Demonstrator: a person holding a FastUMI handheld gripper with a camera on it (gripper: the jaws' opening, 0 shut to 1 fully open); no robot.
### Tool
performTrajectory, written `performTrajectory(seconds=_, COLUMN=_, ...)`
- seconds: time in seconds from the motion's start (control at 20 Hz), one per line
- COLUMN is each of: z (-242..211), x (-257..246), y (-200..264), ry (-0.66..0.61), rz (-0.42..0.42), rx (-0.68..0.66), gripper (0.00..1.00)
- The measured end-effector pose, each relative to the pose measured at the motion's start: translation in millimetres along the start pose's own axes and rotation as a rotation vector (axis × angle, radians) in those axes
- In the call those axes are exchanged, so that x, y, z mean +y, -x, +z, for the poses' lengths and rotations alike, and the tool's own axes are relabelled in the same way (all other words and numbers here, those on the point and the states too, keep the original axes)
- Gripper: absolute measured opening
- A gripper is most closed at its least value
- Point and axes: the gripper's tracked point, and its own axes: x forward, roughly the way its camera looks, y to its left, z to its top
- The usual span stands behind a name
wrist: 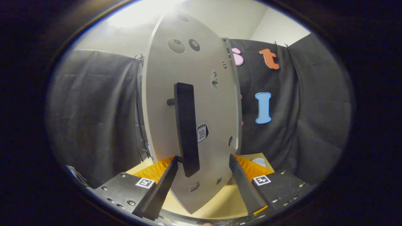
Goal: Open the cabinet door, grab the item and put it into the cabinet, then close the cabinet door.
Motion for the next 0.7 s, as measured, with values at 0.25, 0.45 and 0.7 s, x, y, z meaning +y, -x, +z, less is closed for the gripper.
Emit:
performTrajectory(seconds=0.25, z=-1.9, x=51.2, y=-48.8, ry=0.016, rz=0.018, rx=-0.017, gripper=1.00)
performTrajectory(seconds=0.45, z=4.8, x=84.9, y=-94.5, ry=0.032, rz=0.011, rx=-0.029, gripper=1.00)
performTrajectory(seconds=0.7, z=1.9, x=126.9, y=-164.1, ry=0.058, rz=-0.027, rx=-0.060, gripper=1.00)
